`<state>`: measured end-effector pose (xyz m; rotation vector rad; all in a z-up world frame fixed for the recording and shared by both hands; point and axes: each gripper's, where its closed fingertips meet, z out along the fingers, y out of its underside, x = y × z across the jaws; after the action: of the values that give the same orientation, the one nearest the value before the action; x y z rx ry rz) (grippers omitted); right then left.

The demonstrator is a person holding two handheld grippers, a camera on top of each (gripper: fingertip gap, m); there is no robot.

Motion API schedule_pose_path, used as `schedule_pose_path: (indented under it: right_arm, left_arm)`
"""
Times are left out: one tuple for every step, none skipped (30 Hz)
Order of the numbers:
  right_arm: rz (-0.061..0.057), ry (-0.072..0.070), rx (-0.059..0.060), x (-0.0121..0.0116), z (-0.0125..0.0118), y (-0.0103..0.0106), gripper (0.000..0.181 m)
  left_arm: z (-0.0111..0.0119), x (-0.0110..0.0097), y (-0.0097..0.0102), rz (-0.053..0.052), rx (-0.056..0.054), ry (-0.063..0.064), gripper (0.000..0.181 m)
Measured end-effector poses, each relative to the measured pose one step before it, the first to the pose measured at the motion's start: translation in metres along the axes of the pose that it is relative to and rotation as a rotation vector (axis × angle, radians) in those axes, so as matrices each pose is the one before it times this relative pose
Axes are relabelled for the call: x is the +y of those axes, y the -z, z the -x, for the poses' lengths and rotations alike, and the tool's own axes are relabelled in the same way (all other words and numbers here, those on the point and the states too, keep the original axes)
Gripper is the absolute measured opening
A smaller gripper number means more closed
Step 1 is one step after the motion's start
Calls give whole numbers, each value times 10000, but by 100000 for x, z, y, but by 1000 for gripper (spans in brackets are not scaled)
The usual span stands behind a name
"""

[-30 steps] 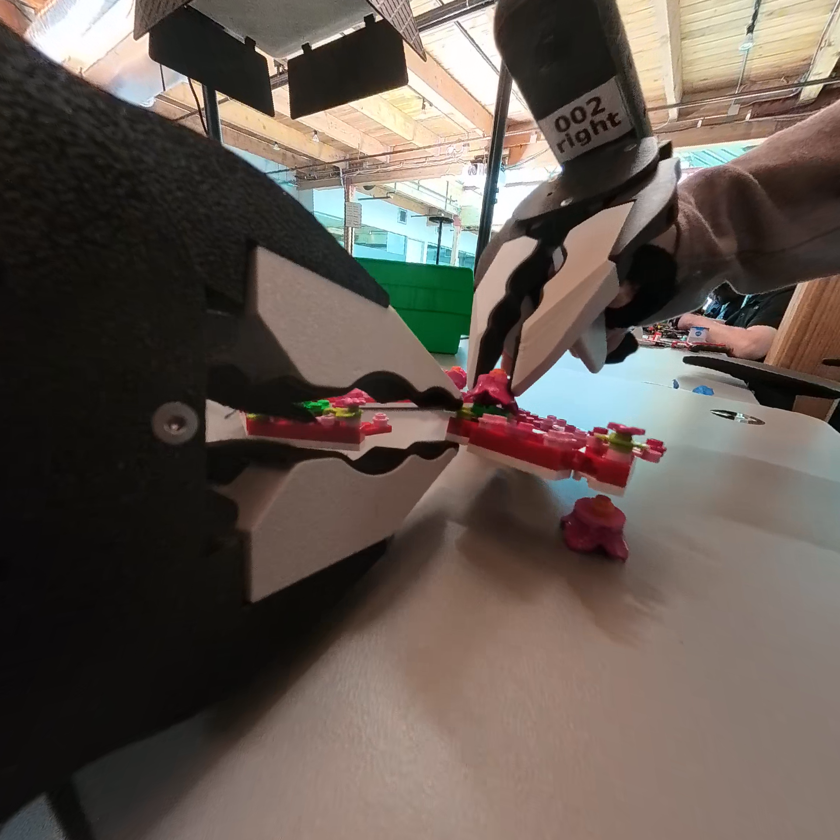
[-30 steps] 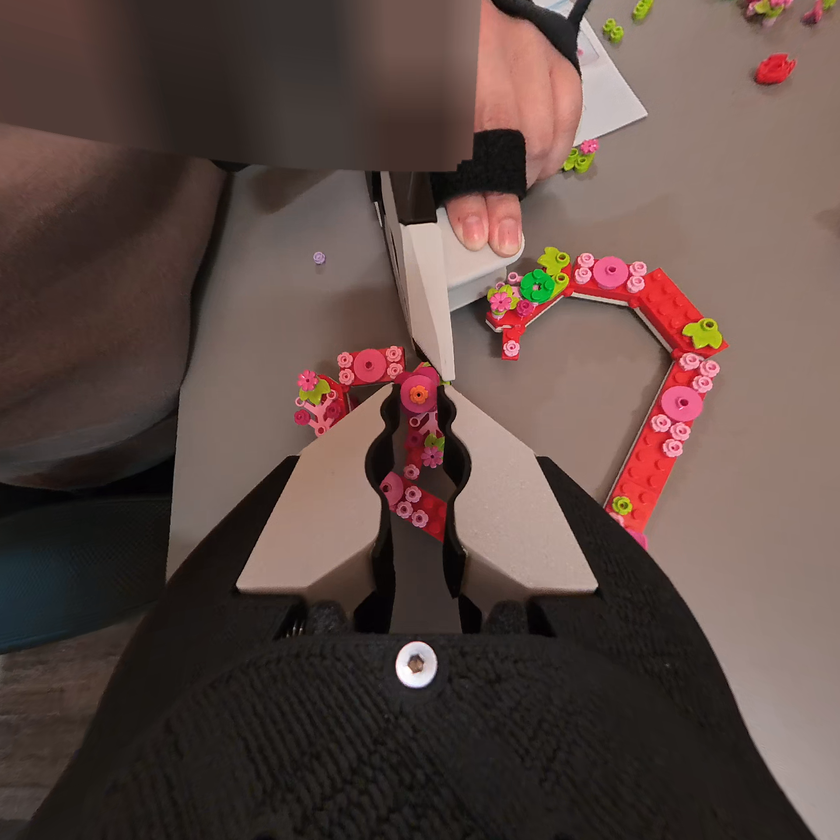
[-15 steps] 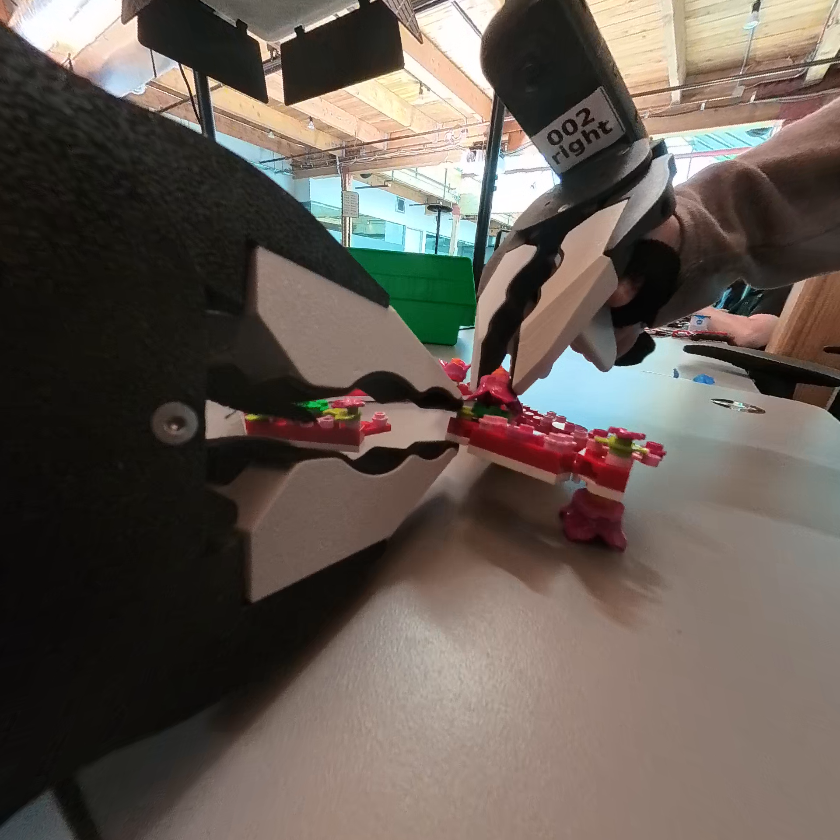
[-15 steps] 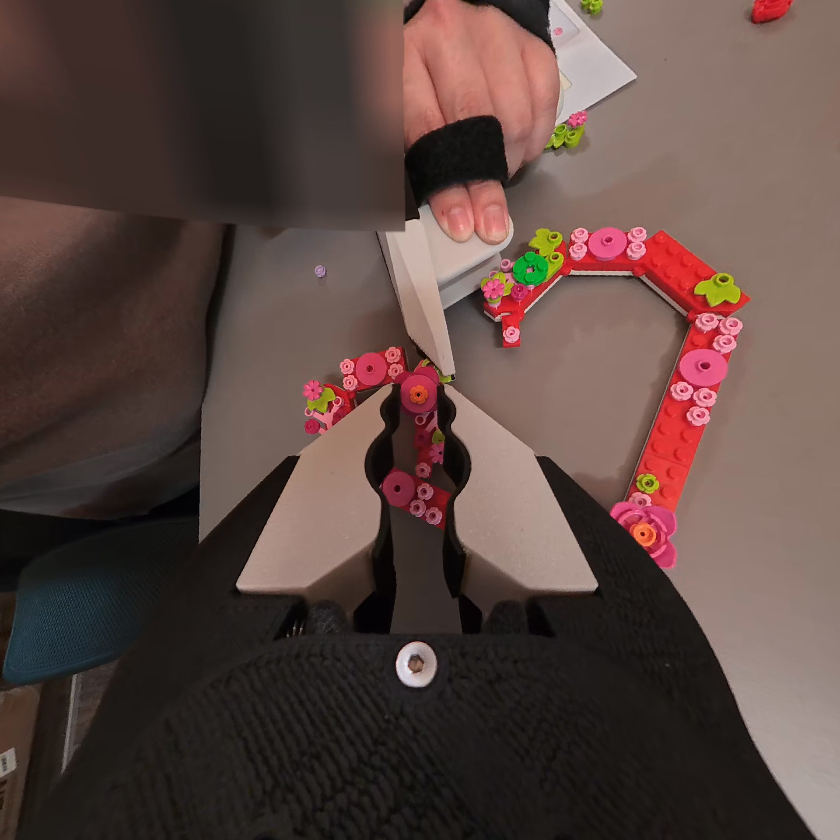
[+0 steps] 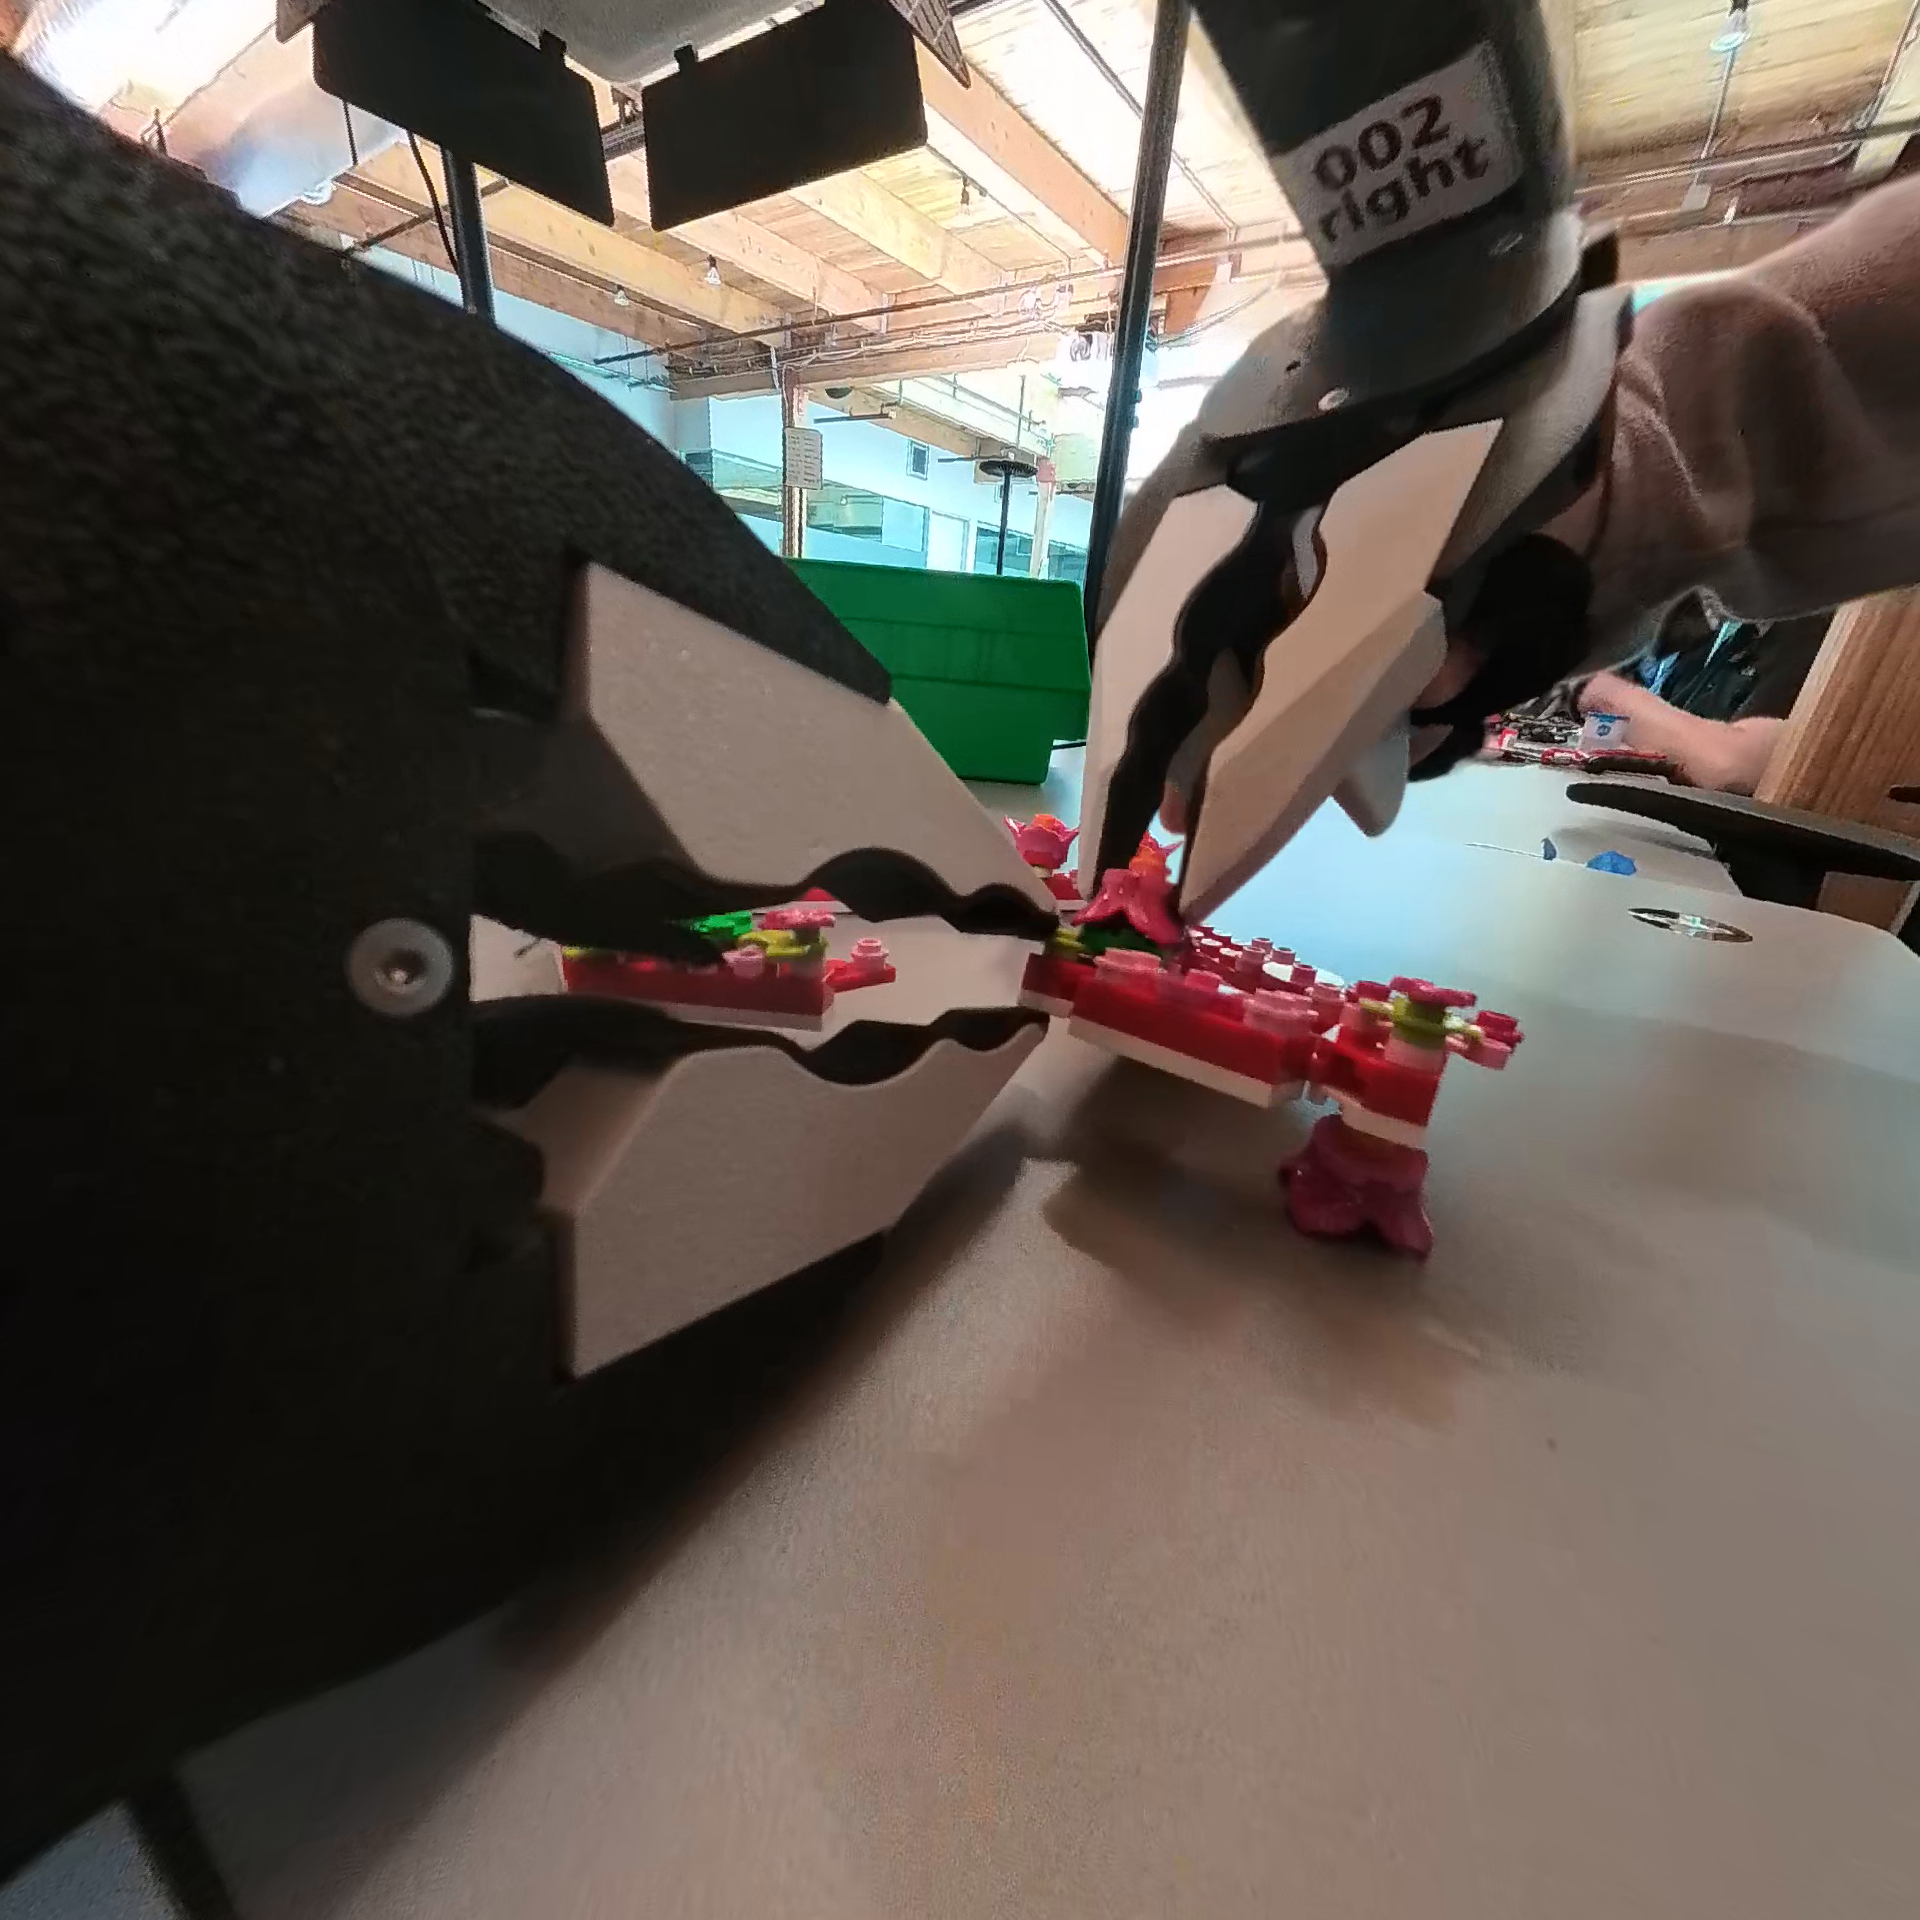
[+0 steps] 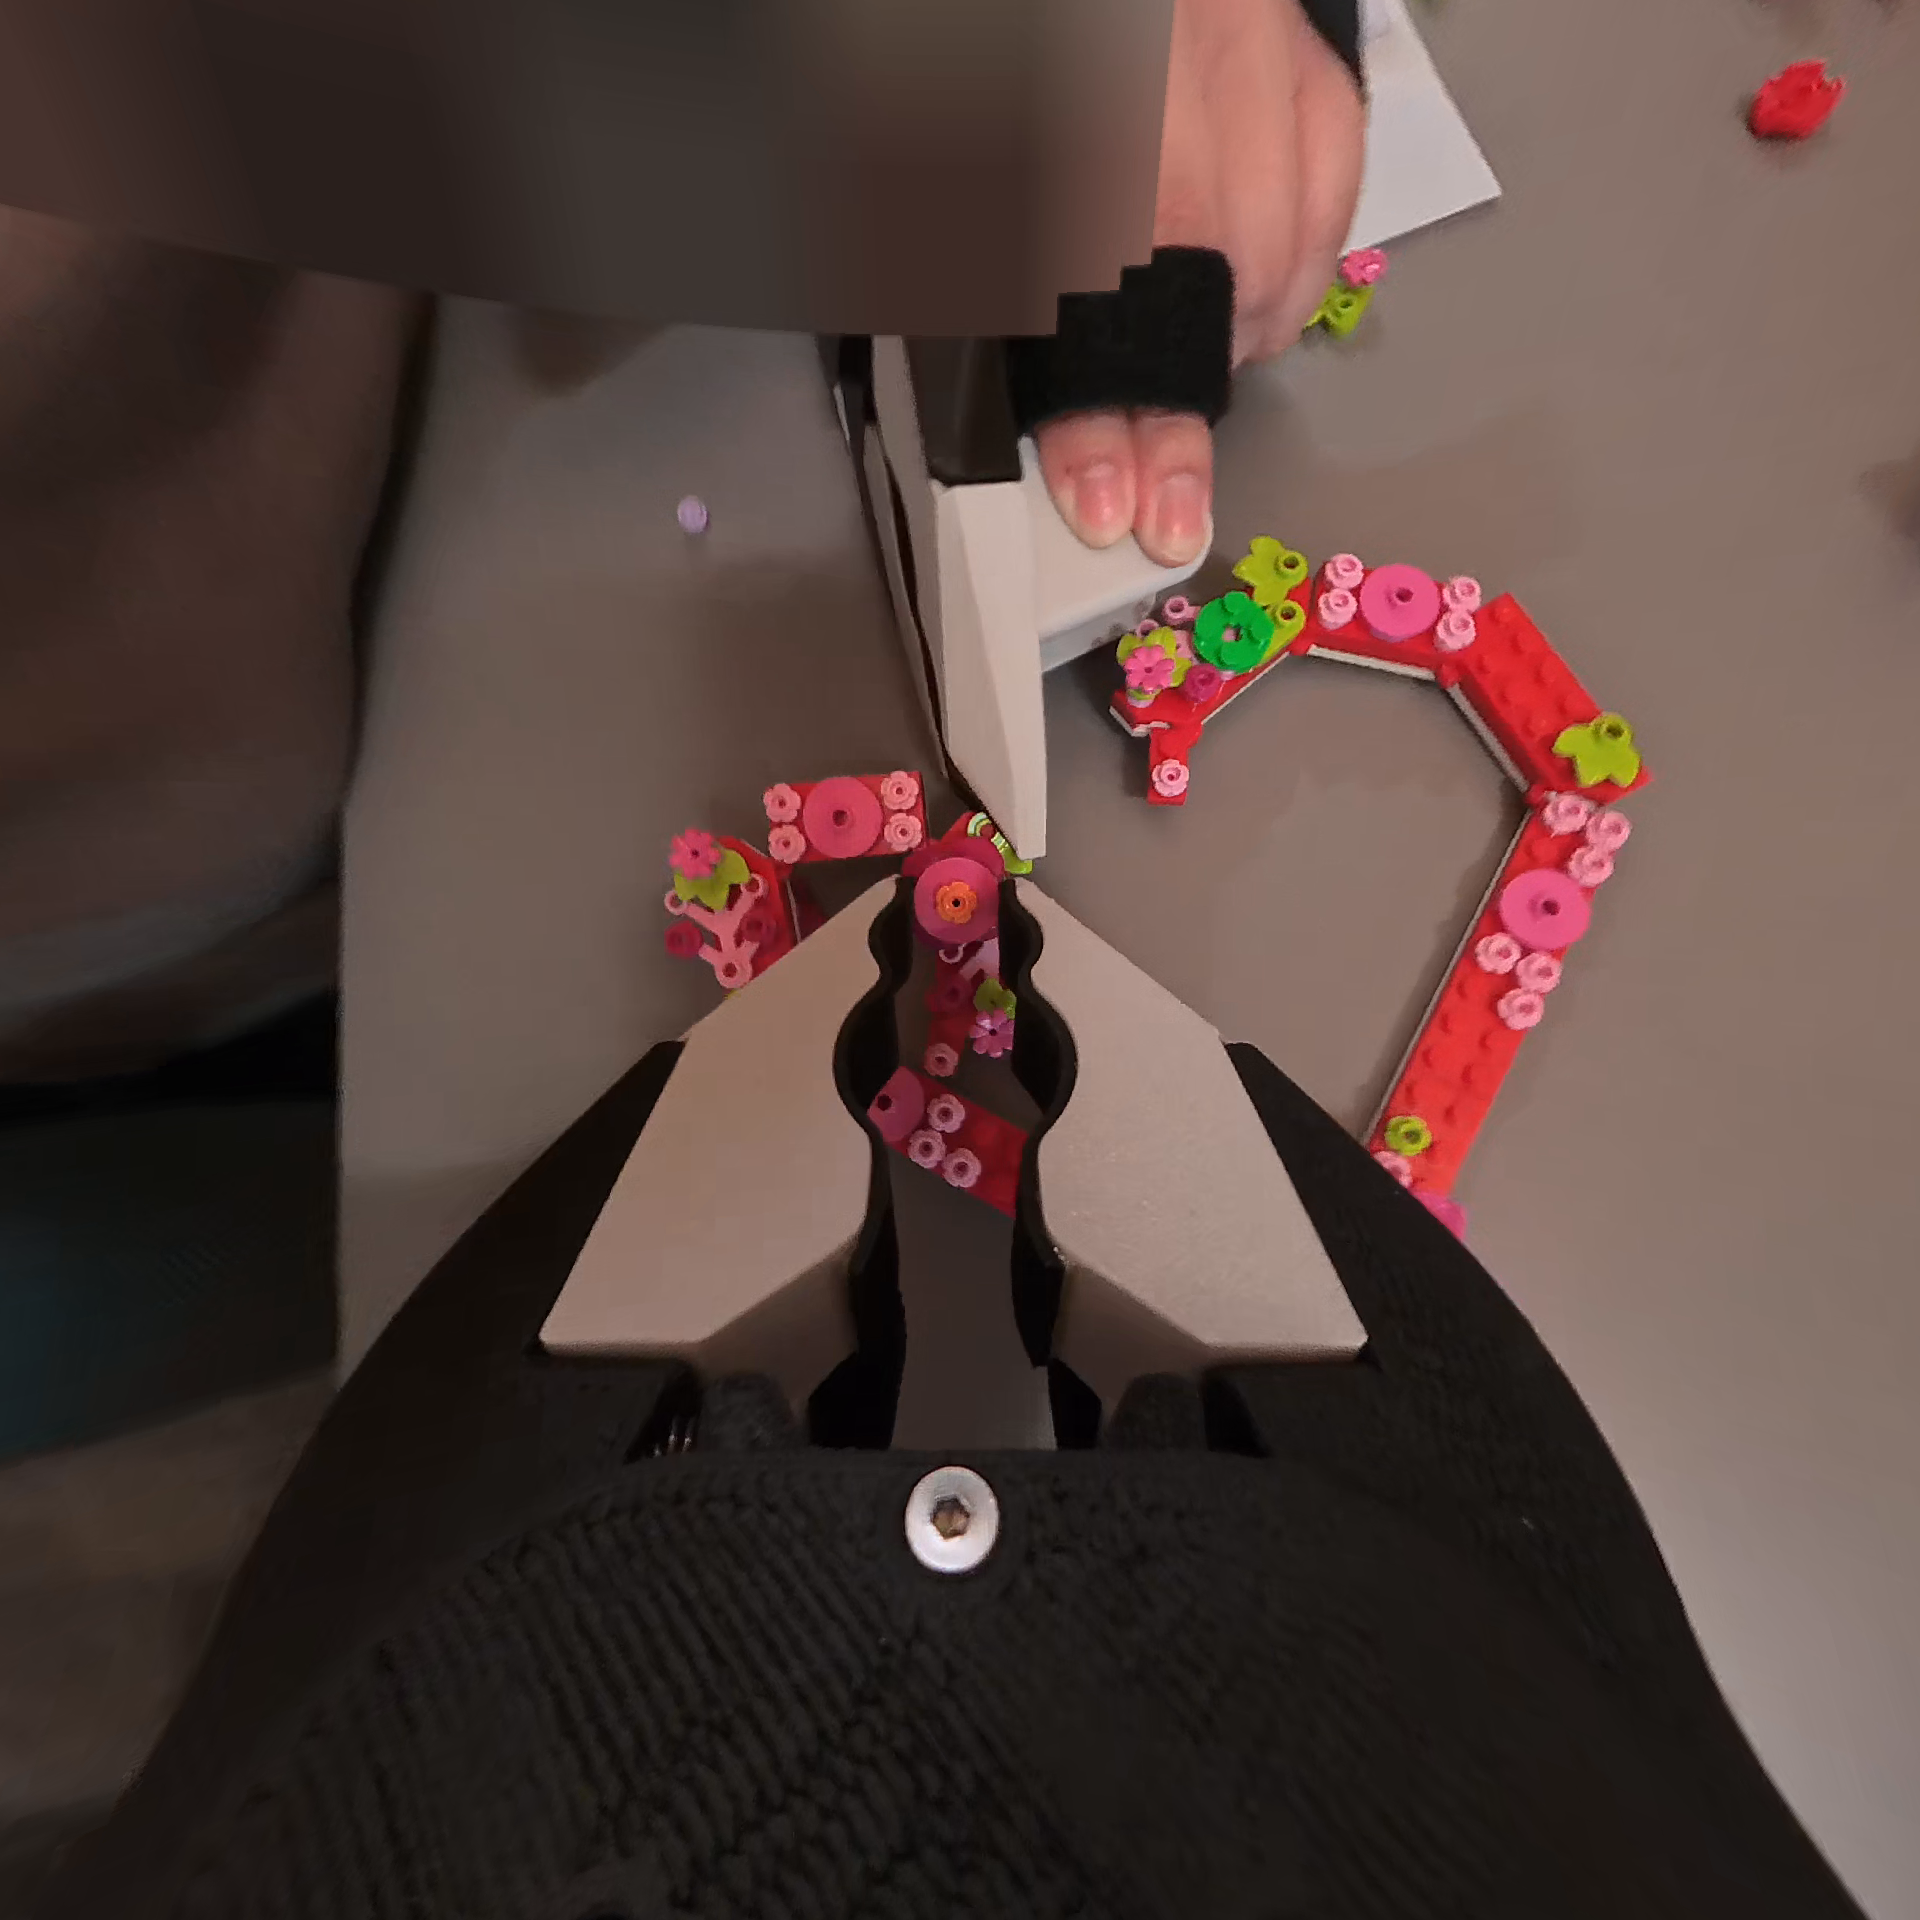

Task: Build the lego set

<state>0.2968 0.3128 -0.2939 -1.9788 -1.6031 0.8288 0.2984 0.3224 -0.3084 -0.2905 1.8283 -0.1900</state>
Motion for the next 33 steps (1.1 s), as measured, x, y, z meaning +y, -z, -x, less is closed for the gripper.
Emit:
schedule_pose_path:
  right_arm:
    - [242, 298, 93, 55, -9, -11, 14]
    - [243, 306, 72, 67, 22, -9, 15]
    - [231, 300, 58, 42, 28, -16, 14]
    - [232, 278, 55, 35, 29, -14, 14]
    - [246, 276, 51, 15, 12, -29, 14]
    - [253, 320, 64, -2, -4, -26, 14]
    - [252, 352, 67, -15, -2, -38, 14]
    - [242, 271, 28, -7, -11, -34, 14]
    - [221, 162, -30, -16, -1, -27, 14]
    - [189, 143, -48, -21, -16, -17, 14]
    - [176, 156, -39, -22, -1, -19, 14]
    - [173, 171, -43, -11, 1, -29, 14]
    - [144, 178, -57, -6, 14, -31, 14]
    - [94, 173, -67, -13, 25, -18, 14]
    - [50, 169, -73, -13, 42, -38, 14]
    - [50, 157, -66, -6, 10, -24, 14]
    - [72, 231, -34, 15, 11, -7, 14]
    - [108, 303, 2, 12, 0, -10, 14]
    - [134, 255, -4, 11, 10, -6, 14]
    - [114, 211, -15, 12, 8, -18, 14]
    - [74, 142, -24, 2, 9, -18, 14]
    - [51, 66, -29, -8, 1, -19, 14]
    - [52, 88, -6, 10, 10, -16, 15]
    - [88, 126, 11, 7, 16, -17, 15]
    - [132, 115, 4, 4, 12, -12, 15]
    - [122, 47, -12, 16, -5, -15, 15]
    - [72, -65, -34, 1, -13, -9, 14]
    - [34, -90, -35, 6, -6, -3, 15]
    - [38, -114, -33, 4, -4, -3, 15]
    - [55, -173, -42, 10, -17, -13, 15]
    - [50, -300, -69, -8, -4, -3, 14]
    - [18, -395, -83, 7, -10, -3, 14]
    - [-9, -282, -53, -8, -23, -3, 14]
  left_arm:
    - [-10, -2, -2, -6, 8, 15, 11]
    - [1, 2, 1, 1, 1, -3, 11]
    - [-6, -2, 0, 3, 0, -10, 11]
    - [-6, -4, 1, -6, 11, 18, 11]
    - [0, 3, 5, 0, 8, 13, 11]
    - [-13, 18, -6, 11, 17, 23, 11]
    - [-10, 8, 3, 6, 16, 31, 11]
    - [-8, 12, 9, 6, 11, 19, 11]
    - [4, 3, 2, 7, -4, -15, 11]
    - [-10, 3, 1, 11, 9, 10, 11]
    - [-17, 13, 4, 0, 29, 48, 11]
    - [-6, -6, 14, -6, 18, 13, 11]
    - [-4, -15, 8, 5, -3, -32, 11]
    - [-3, -15, 2, -6, 0, -17, 11]
    - [-9, -15, 1, -6, 11, 17, 11]
    - [-3, 10, 9, 9, 7, 3, 12]
    - [-1, -6, -3, -4, 0, 1, 12]
    - [3, 0, -6, -2, 7, 15, 12]
    - [0, 5, 2, -1, 5, 6, 12]
    - [-6, -4, -7, 0, 8, 8, 12]
    - [-8, 0, 4, -3, 13, 15, 12]
    - [-4, 4, 1, 4, 15, 23, 12]
    - [-10, -7, -3, 5, 10, 6, 12]
    - [9, -3, -5, 6, -1, -13, 12]
    - [-10, -3, -1, 8, 7, 12, 12]
    - [-6, 13, -8, 3, 16, 32, 12]
    - [-2, 15, -2, 12, 13, 27, 12]
    - [2, 8, 5, 16, 3, 4, 12]
    - [-4, 1, -3, 9, 2, 1, 12]
    - [-3, 10, 1, 10, 5, 12, 12]
    - [-4, 12, -4, 5, 8, 13, 12]
    - [7, 6, -2, 7, 3, 0, 12]
    - [-7, 2, -8, 7, 1, -5, 12]
